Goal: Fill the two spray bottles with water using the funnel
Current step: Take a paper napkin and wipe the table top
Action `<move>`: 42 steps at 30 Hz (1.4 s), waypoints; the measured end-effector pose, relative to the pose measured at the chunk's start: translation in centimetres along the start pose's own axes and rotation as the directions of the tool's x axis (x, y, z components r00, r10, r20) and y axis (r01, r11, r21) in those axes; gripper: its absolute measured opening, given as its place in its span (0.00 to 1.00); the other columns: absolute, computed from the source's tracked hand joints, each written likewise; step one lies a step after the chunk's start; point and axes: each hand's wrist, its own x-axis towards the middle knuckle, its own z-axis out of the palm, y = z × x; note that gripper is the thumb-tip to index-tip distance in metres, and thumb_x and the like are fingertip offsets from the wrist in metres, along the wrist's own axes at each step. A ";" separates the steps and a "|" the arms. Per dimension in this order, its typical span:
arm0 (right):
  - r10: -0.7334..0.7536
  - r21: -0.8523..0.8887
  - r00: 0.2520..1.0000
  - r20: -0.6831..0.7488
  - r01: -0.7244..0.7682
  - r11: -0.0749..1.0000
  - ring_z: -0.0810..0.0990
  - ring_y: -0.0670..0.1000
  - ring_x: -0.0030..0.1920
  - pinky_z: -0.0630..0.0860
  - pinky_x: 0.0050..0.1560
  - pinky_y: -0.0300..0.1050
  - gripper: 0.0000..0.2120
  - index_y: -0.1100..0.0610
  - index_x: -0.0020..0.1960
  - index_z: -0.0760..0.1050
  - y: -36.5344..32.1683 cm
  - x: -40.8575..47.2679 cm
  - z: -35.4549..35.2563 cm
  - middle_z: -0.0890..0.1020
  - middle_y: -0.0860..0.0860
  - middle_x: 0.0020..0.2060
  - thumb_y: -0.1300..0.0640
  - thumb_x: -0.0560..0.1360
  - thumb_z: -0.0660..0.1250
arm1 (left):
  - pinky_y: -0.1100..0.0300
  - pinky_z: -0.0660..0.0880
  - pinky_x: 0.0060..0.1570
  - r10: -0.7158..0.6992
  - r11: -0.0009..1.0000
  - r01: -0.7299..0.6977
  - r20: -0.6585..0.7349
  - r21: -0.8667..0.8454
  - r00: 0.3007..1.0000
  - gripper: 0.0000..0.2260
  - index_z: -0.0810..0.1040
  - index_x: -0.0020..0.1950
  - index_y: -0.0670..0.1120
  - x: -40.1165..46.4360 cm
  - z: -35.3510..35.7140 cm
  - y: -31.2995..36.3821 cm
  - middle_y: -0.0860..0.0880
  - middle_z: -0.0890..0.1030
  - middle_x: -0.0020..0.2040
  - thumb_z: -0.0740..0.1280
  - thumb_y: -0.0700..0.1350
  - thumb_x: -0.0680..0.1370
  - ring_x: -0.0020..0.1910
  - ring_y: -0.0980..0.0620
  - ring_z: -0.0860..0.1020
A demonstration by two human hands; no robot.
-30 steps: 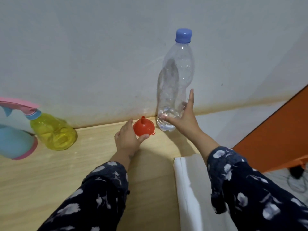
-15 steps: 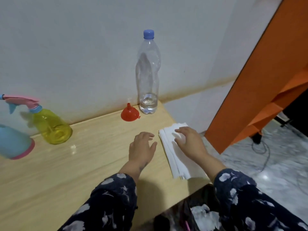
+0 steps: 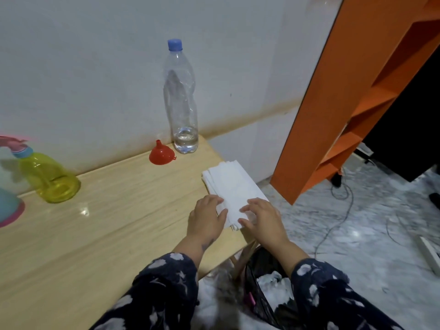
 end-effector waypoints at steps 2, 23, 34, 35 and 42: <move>0.006 0.026 1.000 -0.010 -0.006 1.000 0.69 0.49 0.67 0.61 0.64 0.47 0.08 0.47 0.51 0.81 0.3 0.2 0.0 0.76 0.47 0.63 0.49 0.73 0.69 | 0.55 0.65 0.62 -0.010 1.000 0.010 -0.007 0.007 1.000 0.16 0.71 0.68 0.52 0.0 0.3 0.4 0.54 0.70 0.69 0.60 0.52 0.81 0.69 0.53 0.65; -0.080 0.138 0.997 -0.009 0.081 0.987 0.72 0.47 0.64 0.65 0.64 0.48 0.17 0.48 0.63 0.74 2.8 2.6 -1.7 0.77 0.44 0.62 0.47 0.75 0.67 | 0.56 0.71 0.52 -0.021 0.999 0.028 -0.257 0.022 0.966 0.09 0.80 0.55 0.52 0.4 0.5 3.4 0.58 0.80 0.53 0.62 0.51 0.79 0.53 0.55 0.77; -0.093 0.166 0.988 -0.127 0.113 0.980 0.76 0.49 0.55 0.70 0.58 0.49 0.09 0.52 0.52 0.79 3.2 2.7 -1.5 0.81 0.47 0.50 0.52 0.76 0.63 | 0.56 0.73 0.53 -0.061 0.997 0.069 -0.226 0.029 0.972 0.12 0.81 0.56 0.54 0.1 0.5 3.2 0.59 0.82 0.54 0.59 0.51 0.81 0.53 0.55 0.78; -0.141 0.137 0.986 -0.092 0.153 0.979 0.75 0.48 0.58 0.68 0.60 0.48 0.12 0.51 0.55 0.79 3.2 2.5 -1.4 0.81 0.46 0.54 0.49 0.76 0.61 | 0.55 0.73 0.54 -0.059 0.997 0.068 -0.224 0.033 0.973 0.12 0.81 0.56 0.54 0.1 0.4 3.2 0.58 0.82 0.55 0.59 0.51 0.81 0.53 0.55 0.78; -0.219 -0.122 0.974 0.060 0.225 0.967 0.68 0.46 0.70 0.57 0.69 0.46 0.21 0.47 0.67 0.73 4.4 1.9 -0.6 0.73 0.45 0.68 0.43 0.77 0.57 | 0.53 0.74 0.50 -0.056 0.997 0.066 -0.263 0.030 0.963 0.12 0.82 0.55 0.50 -0.3 -0.3 2.7 0.54 0.83 0.52 0.59 0.49 0.82 0.50 0.50 0.78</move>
